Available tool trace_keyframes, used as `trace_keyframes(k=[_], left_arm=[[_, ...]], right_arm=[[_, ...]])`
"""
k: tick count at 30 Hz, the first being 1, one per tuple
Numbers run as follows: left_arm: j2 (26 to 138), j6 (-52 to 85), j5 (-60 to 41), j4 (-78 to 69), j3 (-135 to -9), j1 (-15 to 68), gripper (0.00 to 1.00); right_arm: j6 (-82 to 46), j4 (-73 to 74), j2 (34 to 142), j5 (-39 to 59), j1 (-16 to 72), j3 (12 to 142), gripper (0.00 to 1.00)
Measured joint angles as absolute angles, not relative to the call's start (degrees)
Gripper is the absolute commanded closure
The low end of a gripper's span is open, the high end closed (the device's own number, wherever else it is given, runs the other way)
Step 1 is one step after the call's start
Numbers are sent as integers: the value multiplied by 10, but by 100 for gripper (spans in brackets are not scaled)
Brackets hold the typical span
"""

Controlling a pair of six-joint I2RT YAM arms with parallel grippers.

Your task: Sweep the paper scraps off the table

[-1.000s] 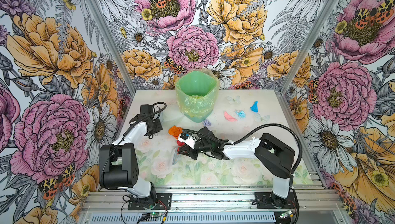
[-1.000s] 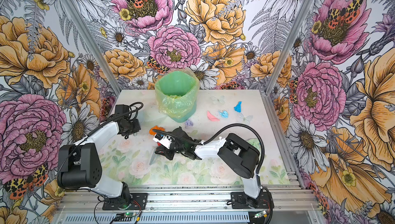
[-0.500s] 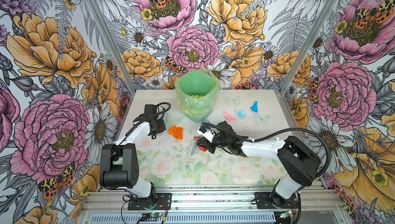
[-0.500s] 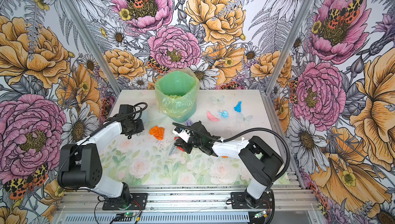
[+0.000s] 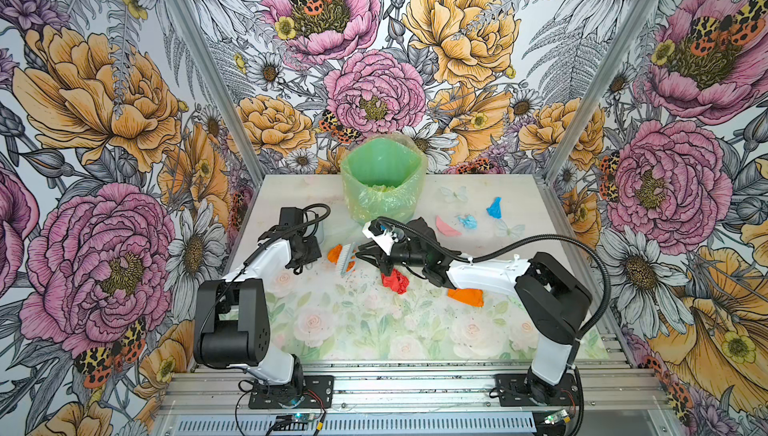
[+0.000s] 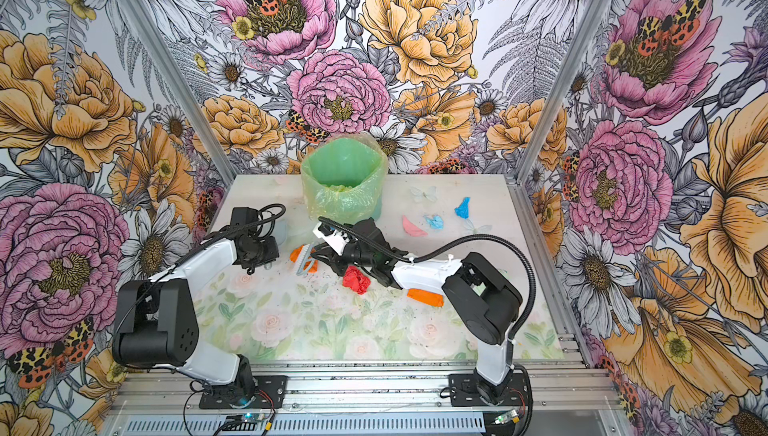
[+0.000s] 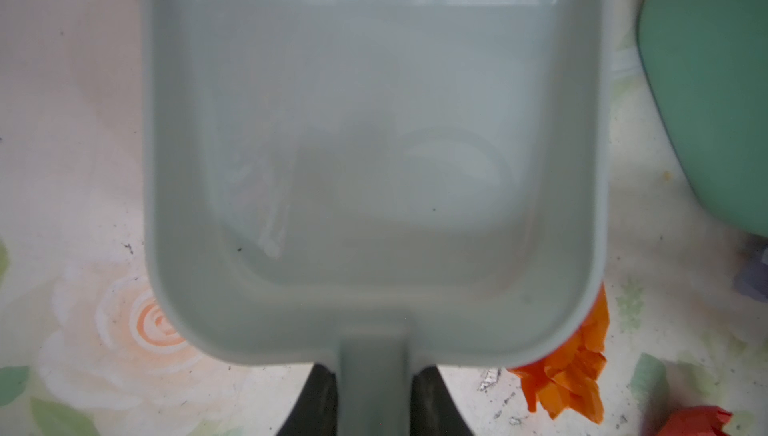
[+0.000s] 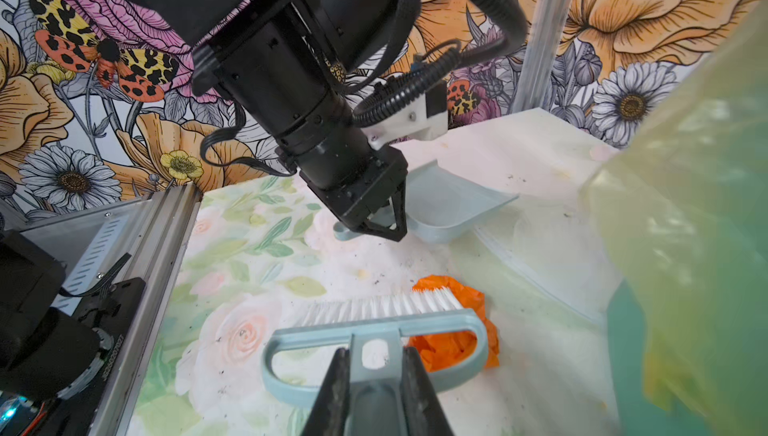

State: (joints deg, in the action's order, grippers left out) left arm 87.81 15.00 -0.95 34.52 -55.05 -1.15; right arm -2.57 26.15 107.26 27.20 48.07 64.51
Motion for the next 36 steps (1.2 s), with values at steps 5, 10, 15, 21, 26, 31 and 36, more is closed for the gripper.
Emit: trace_keyframes(k=[5,10,15,21,26,31,36], left_arm=[[871,150,-10,345,-547,-14,85],[862,150,-10,345,-547,-14,85],[862,150,-10,345,-547,-14,85],[862,150,-10,345,-547,-14,85],[862,150,-10,345,-547,-14,85],[862,150,-10,345,-547,-10,85],[862,150,-10,345,-547,7,85]], right_arm=[[-39,282,1124,249,499,652,100],[-45,282,1145,232,498,652,100],[-47,286,1152,227,495,651,100],[-46,294,1150,216,492,625,100],[-38,291,1117,210,483,565,100],[-27,272,1051,202,469,518,100],[-13,248,994,197,450,478,100]])
